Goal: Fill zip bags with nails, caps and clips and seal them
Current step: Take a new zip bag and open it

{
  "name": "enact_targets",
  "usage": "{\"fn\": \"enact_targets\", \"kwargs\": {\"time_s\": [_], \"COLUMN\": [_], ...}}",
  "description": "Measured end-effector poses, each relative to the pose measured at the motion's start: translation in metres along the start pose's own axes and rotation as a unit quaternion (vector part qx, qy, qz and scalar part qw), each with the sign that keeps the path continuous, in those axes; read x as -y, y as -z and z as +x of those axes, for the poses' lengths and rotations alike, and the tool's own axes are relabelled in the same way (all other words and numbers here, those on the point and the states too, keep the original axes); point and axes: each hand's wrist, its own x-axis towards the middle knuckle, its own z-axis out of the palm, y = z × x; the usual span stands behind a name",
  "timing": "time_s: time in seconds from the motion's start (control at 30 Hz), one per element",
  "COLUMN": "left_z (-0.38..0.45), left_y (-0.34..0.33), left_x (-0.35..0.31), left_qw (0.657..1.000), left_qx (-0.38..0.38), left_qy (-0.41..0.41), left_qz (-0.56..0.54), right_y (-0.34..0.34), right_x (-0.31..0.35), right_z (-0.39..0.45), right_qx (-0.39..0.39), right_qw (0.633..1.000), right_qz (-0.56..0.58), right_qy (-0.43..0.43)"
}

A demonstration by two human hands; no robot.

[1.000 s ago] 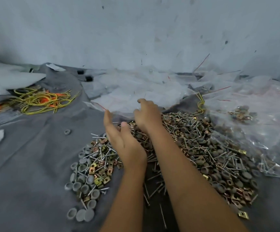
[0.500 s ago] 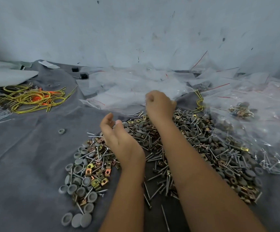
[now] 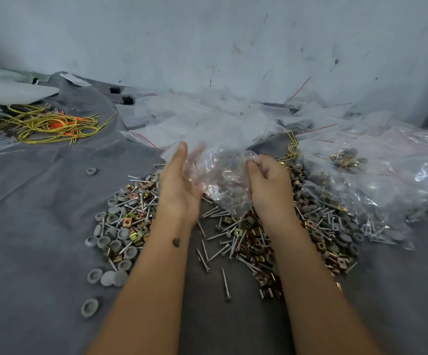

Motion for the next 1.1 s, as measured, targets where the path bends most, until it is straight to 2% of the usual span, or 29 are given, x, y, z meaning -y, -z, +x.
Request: {"fn": "enact_targets", "kwargs": {"time_s": [0.1,0.13,0.2,0.27,0.33,0.37,0.4,0.43,0.47,0.53,0.6,0.63,0.67,0.77,0.83,0.87,0.9,0.93,0.97,1.03,1.07,1.1], "left_z": [-0.001,-0.002,-0.009,-0.009,-0.005,-0.004,-0.004,-0.006,-0.008,-0.010,-0.007,-0.007,-0.006,-0.009,-0.010,-0.010,-0.010,-0.010,-0.009,-0.009,-0.011,-0.015], "left_y": [0.006,0.002,-0.004,0.000,0.004,0.005,0.003,0.001,-0.001,0.001,0.003,0.002,0.000,-0.002,-0.005,-0.005,-0.007,-0.006,-0.006,-0.007,-0.006,-0.006], "left_x": [-0.004,-0.005,-0.007,-0.010,-0.013,-0.010,-0.005,0.003,0.013,0.029,0.032,0.030,0.028,0.026,0.024,0.023,0.021,0.020,0.018,0.014,0.013,0.012], "left_qw": [0.998,0.993,0.959,0.873,0.722,0.651,0.616,0.603,0.597,0.598,0.609,0.624,0.656,0.793,0.841,0.847,0.837,0.826,0.829,0.871,0.866,0.834], "left_qx": [-0.054,-0.086,-0.154,-0.184,-0.162,-0.121,-0.059,0.013,0.076,0.143,0.169,0.175,0.179,0.181,0.140,0.115,0.096,0.092,0.085,0.043,0.018,-0.002], "left_qy": [-0.029,-0.069,-0.232,-0.421,-0.545,-0.564,-0.538,-0.480,-0.404,-0.277,-0.242,-0.248,-0.249,-0.186,-0.157,-0.149,-0.157,-0.166,-0.167,-0.175,-0.226,-0.284], "left_qz": [0.024,0.032,0.056,0.164,0.395,0.493,0.572,0.637,0.689,0.739,0.736,0.720,0.689,0.552,0.499,0.497,0.515,0.530,0.526,0.457,0.445,0.473], "right_y": [0.005,0.005,0.001,-0.004,-0.009,-0.012,-0.013,-0.014,-0.014,-0.011,-0.006,-0.005,-0.004,0.000,0.002,0.003,0.002,0.001,0.000,-0.003,-0.003,-0.004], "right_x": [-0.001,-0.001,0.000,0.003,0.008,0.012,0.011,0.009,0.007,0.000,-0.009,-0.011,-0.012,-0.009,-0.007,-0.006,-0.006,-0.006,-0.006,-0.007,-0.007,-0.006], "right_z": [-0.001,-0.003,-0.006,-0.010,-0.014,-0.015,-0.014,-0.012,-0.011,-0.008,-0.004,-0.002,-0.001,0.002,0.003,0.003,0.002,0.002,0.002,0.002,0.001,0.001], "right_qx": [-0.033,-0.050,-0.088,-0.105,-0.047,0.005,0.049,0.072,0.078,0.026,-0.021,-0.029,-0.035,-0.031,0.015,0.043,0.063,0.072,0.068,0.041,0.024,0.012], "right_qw": [0.993,0.988,0.966,0.958,0.992,0.997,0.985,0.970,0.966,0.991,0.999,0.997,0.998,0.994,0.975,0.967,0.963,0.961,0.961,0.963,0.967,0.971], "right_qz": [-0.108,-0.141,-0.231,-0.234,-0.064,0.053,0.166,0.231,0.245,0.127,-0.045,-0.071,-0.055,0.087,0.191,0.217,0.225,0.232,0.237,0.236,0.225,0.211], "right_qy": [0.026,0.028,0.074,0.131,0.102,0.061,0.021,-0.008,-0.027,-0.042,-0.023,-0.016,-0.016,-0.061,-0.112,-0.127,-0.133,-0.131,-0.128,-0.122,-0.117,-0.109]}}
